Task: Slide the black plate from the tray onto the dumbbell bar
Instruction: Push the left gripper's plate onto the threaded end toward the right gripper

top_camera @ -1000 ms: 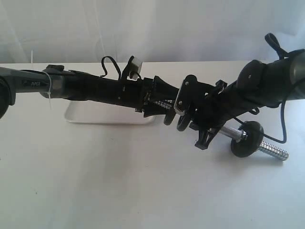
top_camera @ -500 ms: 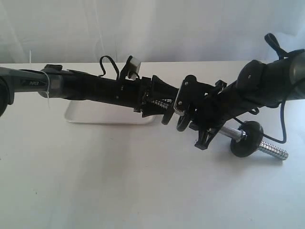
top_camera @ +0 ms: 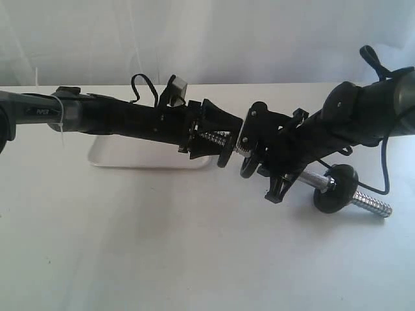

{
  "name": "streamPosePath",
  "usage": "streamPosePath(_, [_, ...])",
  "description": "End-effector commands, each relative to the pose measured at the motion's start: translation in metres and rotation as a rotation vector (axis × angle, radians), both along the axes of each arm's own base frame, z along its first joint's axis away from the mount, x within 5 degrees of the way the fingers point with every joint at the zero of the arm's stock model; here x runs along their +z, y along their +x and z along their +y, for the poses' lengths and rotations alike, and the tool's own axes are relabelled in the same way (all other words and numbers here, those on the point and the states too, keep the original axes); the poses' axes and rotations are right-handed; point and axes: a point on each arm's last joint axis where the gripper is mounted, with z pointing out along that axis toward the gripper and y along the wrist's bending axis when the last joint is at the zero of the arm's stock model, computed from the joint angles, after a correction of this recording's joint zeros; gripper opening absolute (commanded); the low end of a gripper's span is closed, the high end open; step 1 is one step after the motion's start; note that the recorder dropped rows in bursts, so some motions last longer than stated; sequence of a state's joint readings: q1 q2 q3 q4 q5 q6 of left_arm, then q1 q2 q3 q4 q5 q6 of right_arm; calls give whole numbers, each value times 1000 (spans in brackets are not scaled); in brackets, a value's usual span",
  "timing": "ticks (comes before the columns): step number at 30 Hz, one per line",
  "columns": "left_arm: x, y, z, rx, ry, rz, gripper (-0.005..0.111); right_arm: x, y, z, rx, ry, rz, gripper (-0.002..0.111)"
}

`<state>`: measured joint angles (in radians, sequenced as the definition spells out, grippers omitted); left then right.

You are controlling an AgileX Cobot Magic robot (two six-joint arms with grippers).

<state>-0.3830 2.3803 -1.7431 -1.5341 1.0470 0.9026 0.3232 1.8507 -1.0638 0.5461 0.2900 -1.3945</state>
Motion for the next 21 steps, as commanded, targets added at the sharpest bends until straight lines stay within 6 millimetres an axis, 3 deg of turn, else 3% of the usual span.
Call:
streamPosePath(1, [13,-6,-2,-56,-59,-13,89,37,14,-4,-97,60,-194,0])
streamPosePath(7, [14,-8,-2,-80,-71,-5,105,37,14,-4,-97,60,-194,0])
streamPosePath(21, [18,-7,1,-75,-99,-5,105,37,14,-4,-97,60,-194,0])
